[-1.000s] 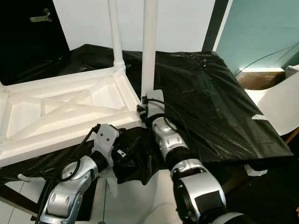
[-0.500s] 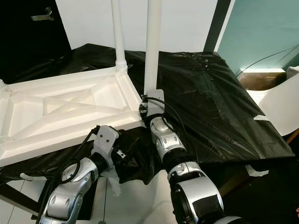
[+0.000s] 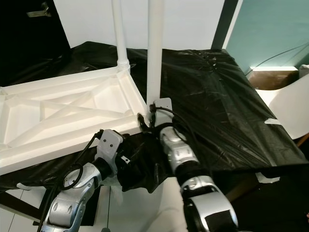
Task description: Building children table
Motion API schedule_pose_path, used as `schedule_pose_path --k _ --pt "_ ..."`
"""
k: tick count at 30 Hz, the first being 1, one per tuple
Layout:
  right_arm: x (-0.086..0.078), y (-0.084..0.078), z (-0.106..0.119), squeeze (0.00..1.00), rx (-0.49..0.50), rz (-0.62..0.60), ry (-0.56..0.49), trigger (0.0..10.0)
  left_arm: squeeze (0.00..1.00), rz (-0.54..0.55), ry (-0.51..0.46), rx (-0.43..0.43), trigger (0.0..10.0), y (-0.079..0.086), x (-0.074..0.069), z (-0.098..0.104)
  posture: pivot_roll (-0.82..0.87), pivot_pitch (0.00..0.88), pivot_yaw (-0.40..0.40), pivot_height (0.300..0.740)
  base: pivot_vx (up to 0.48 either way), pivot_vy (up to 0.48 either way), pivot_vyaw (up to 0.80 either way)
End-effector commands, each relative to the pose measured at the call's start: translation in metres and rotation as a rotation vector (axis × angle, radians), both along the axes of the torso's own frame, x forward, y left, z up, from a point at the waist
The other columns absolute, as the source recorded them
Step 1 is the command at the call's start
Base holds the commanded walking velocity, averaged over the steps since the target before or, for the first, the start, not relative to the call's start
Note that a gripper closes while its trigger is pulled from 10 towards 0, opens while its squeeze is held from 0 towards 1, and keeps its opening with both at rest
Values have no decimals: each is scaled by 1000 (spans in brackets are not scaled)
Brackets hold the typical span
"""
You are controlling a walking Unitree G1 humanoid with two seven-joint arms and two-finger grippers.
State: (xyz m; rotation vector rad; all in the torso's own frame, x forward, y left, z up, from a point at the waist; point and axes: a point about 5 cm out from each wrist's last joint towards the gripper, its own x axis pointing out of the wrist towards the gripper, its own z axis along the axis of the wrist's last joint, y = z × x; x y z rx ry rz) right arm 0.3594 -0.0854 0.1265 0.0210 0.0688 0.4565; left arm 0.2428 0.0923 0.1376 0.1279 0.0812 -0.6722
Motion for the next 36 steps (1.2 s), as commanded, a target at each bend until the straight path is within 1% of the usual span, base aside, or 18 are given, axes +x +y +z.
schedule_pose_path --k 1,2,5,8,9,11,13,14,16,21,22,23,24,25,26,31,36 --pt "-1 -5 -3 0 -7 89 3 10000 0 62 0 -2 10000 2 2 0 137 0 -70 740 0 0 0" --pt "-1 -5 -3 0 -7 89 3 10000 0 62 0 -2 10000 2 2 0 137 0 -70 740 0 0 0" --pt "5 -15 5 0 -51 214 -24 10000 0 58 -3 -1 10000 2 3 1 134 0 -66 740 0 0 0" --pt "10 -19 15 0 -100 302 -46 10000 0 59 -7 1 10000 3 5 2 135 0 -63 740 0 0 0" --pt "10 -19 15 0 -100 302 -46 10000 0 59 -7 1 10000 3 5 2 135 0 -63 740 0 0 0" --pt "13 -20 19 0 -136 360 -45 10000 0 60 -9 1 10000 3 6 3 138 0 -64 740 0 0 0" --pt "15 -23 24 0 -203 430 -40 10000 0 63 -12 2 10000 4 6 3 143 0 -66 740 0 0 0" --pt "15 -23 24 0 -203 430 -40 10000 0 63 -12 2 10000 4 6 3 143 0 -66 740 0 0 0" --pt "18 -25 30 0 -253 477 -38 10000 0 70 -16 2 10000 5 6 4 149 0 -68 740 0 0 0" --pt "19 -25 33 0 -301 537 -27 9843 0 75 -18 2 10000 6 6 4 162 0 -70 740 0 0 0" --pt "19 -26 32 0 -320 557 -19 6196 0 79 -18 3 10000 6 5 5 162 0 -70 740 0 0 0" --pt "19 -26 32 0 -320 557 -19 6196 0 79 -18 3 10000 6 5 5 162 0 -70 740 0 0 0" --pt "18 -28 31 0 -332 567 -11 3490 0 81 -19 4 10000 7 5 5 162 0 -70 740 0 0 0" --pt "18 -28 31 0 -332 567 -11 3490 0 81 -19 4 10000 7 5 5 162 0 -70 740 0 0 0" --pt "18 -31 30 0 -349 570 -8 39 0 83 -19 4 10000 7 5 5 171 0 -68 740 0 0 0" --pt "19 -38 29 0 -374 573 8 0 0 82 -18 6 10000 8 5 4 165 0 -61 740 0 0 0" --pt "20 -44 26 0 -361 534 50 0 0 70 -17 8 10000 6 5 4 159 0 -61 740 0 0 0"
